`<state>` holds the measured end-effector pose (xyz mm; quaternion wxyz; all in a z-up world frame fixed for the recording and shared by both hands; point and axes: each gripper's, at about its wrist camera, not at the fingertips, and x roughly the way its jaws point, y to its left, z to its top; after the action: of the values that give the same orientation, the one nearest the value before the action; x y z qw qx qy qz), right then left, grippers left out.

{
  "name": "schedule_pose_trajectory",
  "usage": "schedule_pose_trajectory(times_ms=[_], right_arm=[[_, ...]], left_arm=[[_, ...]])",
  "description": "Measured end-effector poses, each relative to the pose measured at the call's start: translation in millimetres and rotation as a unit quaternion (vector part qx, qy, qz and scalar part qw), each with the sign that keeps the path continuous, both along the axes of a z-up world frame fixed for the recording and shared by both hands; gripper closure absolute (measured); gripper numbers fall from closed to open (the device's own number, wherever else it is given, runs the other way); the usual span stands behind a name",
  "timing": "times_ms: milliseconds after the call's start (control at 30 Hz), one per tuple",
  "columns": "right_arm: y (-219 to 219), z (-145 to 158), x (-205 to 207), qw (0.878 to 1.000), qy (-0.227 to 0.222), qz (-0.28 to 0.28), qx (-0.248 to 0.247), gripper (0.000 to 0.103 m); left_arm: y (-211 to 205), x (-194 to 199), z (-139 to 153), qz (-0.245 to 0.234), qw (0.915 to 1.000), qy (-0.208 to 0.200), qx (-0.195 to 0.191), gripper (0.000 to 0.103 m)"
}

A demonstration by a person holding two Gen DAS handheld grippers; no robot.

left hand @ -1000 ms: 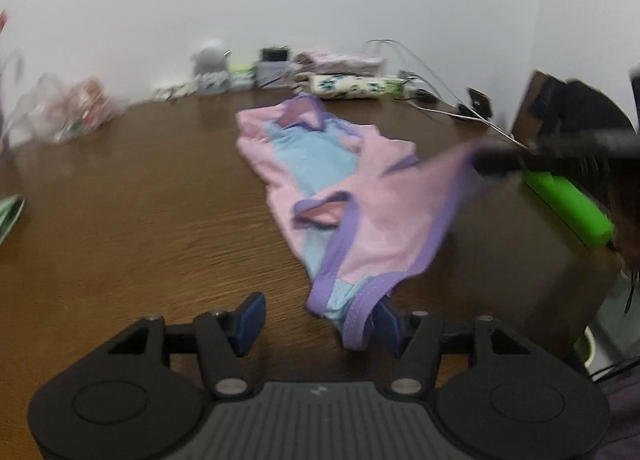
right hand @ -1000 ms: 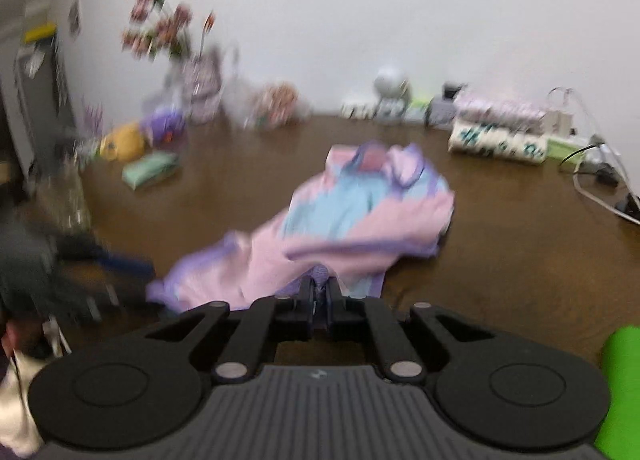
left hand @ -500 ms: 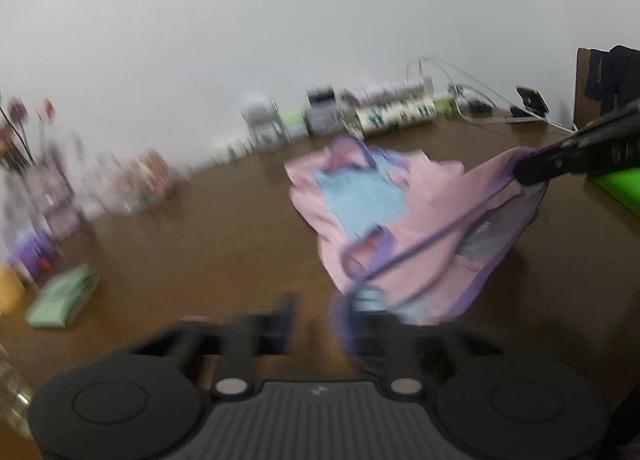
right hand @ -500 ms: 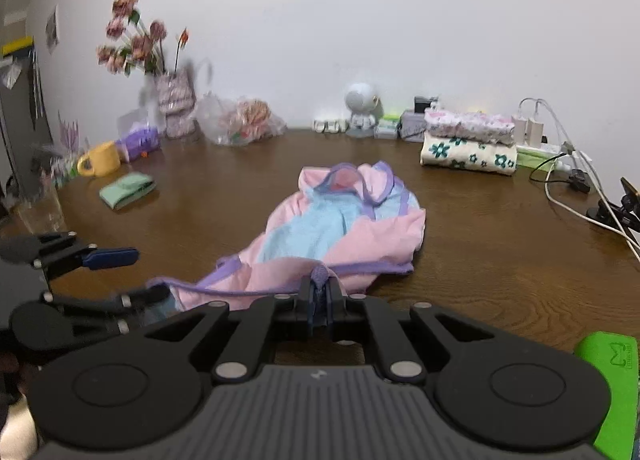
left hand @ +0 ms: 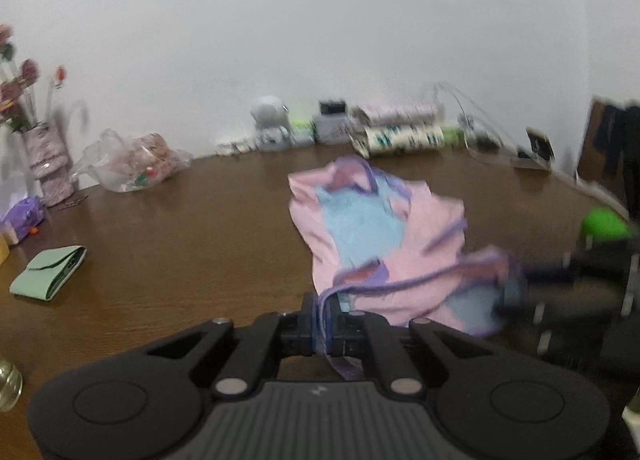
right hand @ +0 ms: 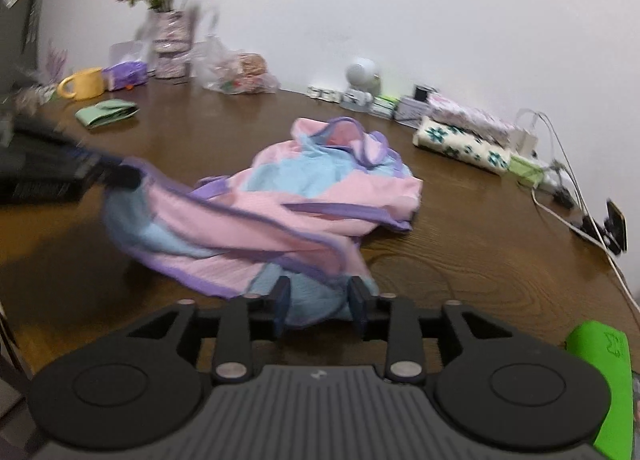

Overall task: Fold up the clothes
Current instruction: 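Lift the hem with both grippers to straighten the garment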

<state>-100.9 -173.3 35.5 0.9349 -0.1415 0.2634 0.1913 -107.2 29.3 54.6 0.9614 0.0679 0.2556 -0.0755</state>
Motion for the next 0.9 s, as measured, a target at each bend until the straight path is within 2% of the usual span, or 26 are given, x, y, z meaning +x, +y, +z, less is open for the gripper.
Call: schedule_pose_trajectory(times_ms=[167, 233, 300, 433, 500, 600, 700, 833, 900], right_arm=[[8, -8, 7, 0.998, -0.019, -0.041, -0.031, 0.069], [3, -9, 14, 0.997, -0.024, -0.063, -0.028, 0.071], [-2, -9, 18, 0.997, -0.024, -0.074, -0.022, 0.086], [-3, -15, 21, 0.996, -0.033, -0.080, -0.037, 0.087], [-1, -17, 20, 0.995, -0.039, -0.077, -0.043, 0.102], [-8, 9, 4, 0.995, -0.075, -0.069, -0.017, 0.102], [-24, 62, -14, 0.990, -0.134, -0.054, 0.001, 0.102], [-54, 137, -40, 0.974, -0.221, -0.030, 0.029, 0.102], [-65, 166, -53, 0.966, -0.255, -0.027, 0.035, 0.102]], left_arm=[[2, -7, 13, 0.011, 0.9994, -0.028, -0.014, 0.100], [3, -10, 15, 0.013, 0.9994, -0.030, -0.015, 0.100], [3, -9, 12, 0.016, 0.9995, -0.025, -0.013, 0.100], [1, -6, 6, 0.023, 0.9996, -0.017, -0.003, 0.100], [-2, -8, 9, 0.022, 0.9994, -0.027, 0.006, 0.101], [-6, -15, 25, 0.021, 0.9974, -0.065, 0.024, 0.101], [-4, -22, 70, -0.004, 0.9932, -0.116, 0.007, 0.101], [-5, -46, 141, -0.049, 0.9760, -0.212, -0.006, 0.101], [-5, -56, 170, -0.070, 0.9673, -0.243, -0.015, 0.101]])
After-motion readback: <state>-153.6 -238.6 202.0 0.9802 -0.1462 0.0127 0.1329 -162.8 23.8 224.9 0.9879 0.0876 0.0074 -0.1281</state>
